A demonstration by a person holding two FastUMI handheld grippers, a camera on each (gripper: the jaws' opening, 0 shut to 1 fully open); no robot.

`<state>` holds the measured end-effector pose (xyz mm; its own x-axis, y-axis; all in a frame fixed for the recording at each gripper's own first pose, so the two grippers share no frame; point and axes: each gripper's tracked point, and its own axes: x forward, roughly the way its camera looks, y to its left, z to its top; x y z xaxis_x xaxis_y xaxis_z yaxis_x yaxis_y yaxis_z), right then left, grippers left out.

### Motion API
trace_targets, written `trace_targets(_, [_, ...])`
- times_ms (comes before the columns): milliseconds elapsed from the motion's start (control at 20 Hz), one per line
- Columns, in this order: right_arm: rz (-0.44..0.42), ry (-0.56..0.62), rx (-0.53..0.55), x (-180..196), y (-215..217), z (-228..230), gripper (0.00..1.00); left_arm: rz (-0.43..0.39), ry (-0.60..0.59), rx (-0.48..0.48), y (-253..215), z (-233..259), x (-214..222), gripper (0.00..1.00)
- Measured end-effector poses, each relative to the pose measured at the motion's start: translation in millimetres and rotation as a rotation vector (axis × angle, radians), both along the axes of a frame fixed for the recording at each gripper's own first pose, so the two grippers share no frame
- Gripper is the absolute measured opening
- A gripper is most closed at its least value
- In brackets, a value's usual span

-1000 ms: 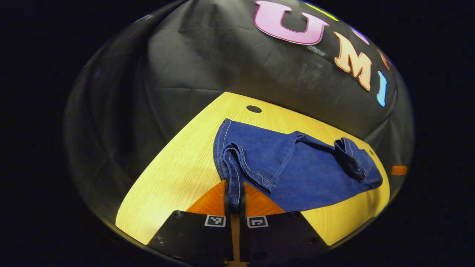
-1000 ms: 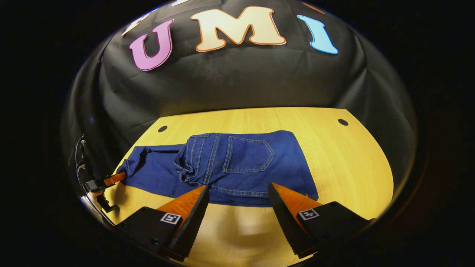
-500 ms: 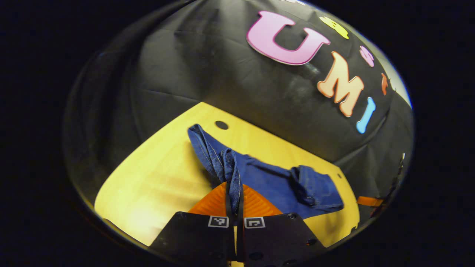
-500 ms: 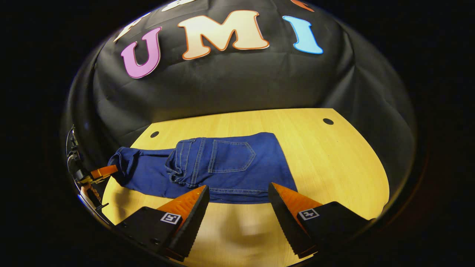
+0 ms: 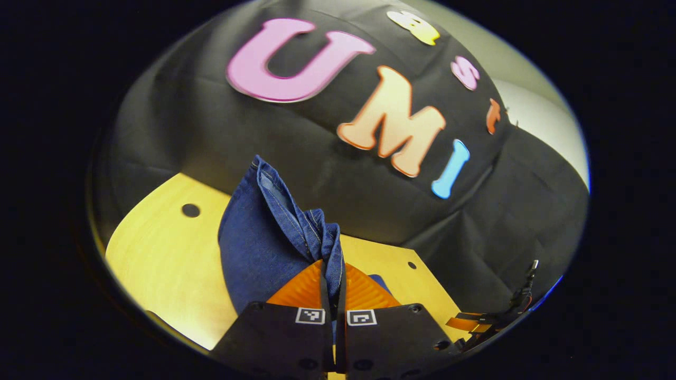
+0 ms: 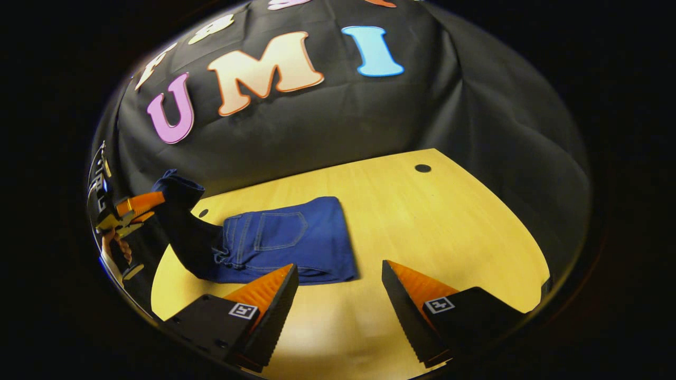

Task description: Grasp the waist and the cuffs of the jeans and fold them to make the two legs overlap; first hold the waist and fold one-third of the jeans toward the cuffs, then hold the cuffs and fold the remaining one-third in the same direction to finish folding.

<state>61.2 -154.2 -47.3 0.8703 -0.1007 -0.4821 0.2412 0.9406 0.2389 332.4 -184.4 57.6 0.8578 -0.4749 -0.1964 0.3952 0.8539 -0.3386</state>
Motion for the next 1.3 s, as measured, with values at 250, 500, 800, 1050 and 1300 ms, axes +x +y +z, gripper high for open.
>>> trace_targets(250, [-0.002,-0.001,0.061,-18.5,-50.8,-11.5,0.98,-0.095,-0.002,0.112,-110.4,-7.1,14.1,0.0])
trace_targets(500, [0.03,0.0,0.065,-25.0,-78.4,-20.5,0.98,-0.117,0.044,0.294,-172.1,-67.9,12.2,0.01])
trace_targets(800, [0.09,-0.006,0.064,-25.7,-85.4,-24.7,0.98,-0.106,0.049,0.561,-192.0,-149.1,-13.7,0.01])
trace_targets(1050, [0.109,-0.008,0.065,-30.2,-88.6,-25.3,0.94,-0.157,0.106,0.724,-189.3,-224.5,-53.2,0.04])
trace_targets(1300, [0.129,-0.013,0.058,-37.2,-81.6,-20.7,0.98,-0.214,0.117,0.648,-211.6,-234.7,-86.0,0.9])
